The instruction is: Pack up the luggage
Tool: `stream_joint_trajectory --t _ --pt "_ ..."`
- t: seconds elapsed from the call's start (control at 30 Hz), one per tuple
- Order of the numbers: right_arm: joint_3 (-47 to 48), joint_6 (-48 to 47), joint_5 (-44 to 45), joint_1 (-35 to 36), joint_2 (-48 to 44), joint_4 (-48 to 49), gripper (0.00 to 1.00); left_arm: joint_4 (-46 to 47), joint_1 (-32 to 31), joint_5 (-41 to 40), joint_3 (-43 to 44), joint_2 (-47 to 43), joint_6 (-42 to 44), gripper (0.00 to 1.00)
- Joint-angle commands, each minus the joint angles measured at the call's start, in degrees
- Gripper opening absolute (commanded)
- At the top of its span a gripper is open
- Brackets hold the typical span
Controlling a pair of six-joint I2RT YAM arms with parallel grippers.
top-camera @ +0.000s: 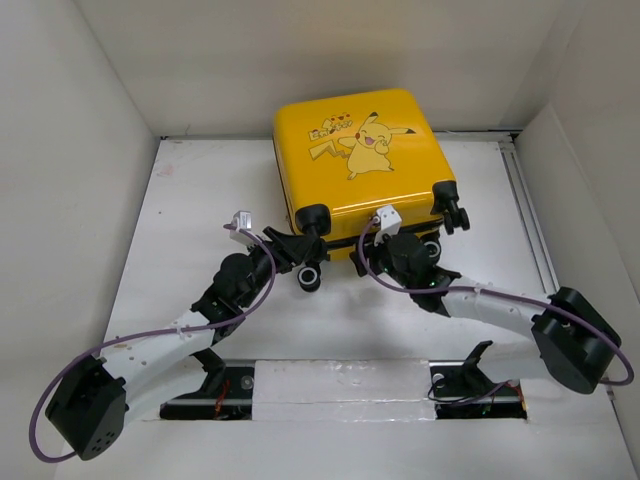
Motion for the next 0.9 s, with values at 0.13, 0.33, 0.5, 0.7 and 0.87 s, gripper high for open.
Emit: stream_joint_trajectory --t 0.13,0.33,0.5,0.7,0.87 --pt "2.51 -1.86 -4.64 -0.48 1.08 5.84 0.59 6.89 -1.48 4.29 3.67 -2.36 -1.30 0.00" --pt "2.78 -1.34 -2.80 -0.48 -1.63 -0.67 0.70 6.89 -1.48 4.29 3.67 -1.84 -0.77 0.00" --pt "2.95 -0.81 -3.51 -1.00 -1.11 -1.64 0.83 6.89 -1.48 4.90 4.20 -0.78 -0.77 0.00" --pt "5.24 -1.51 -3.51 -2.05 0.73 -3.13 0.83 6.89 -1.48 4.90 4.20 -1.30 -0.77 0.00" --pt "4.01 -1.51 -4.74 -2.67 1.26 -1.64 0.83 6.27 -1.48 4.90 4.20 -1.83 -0.77 0.00"
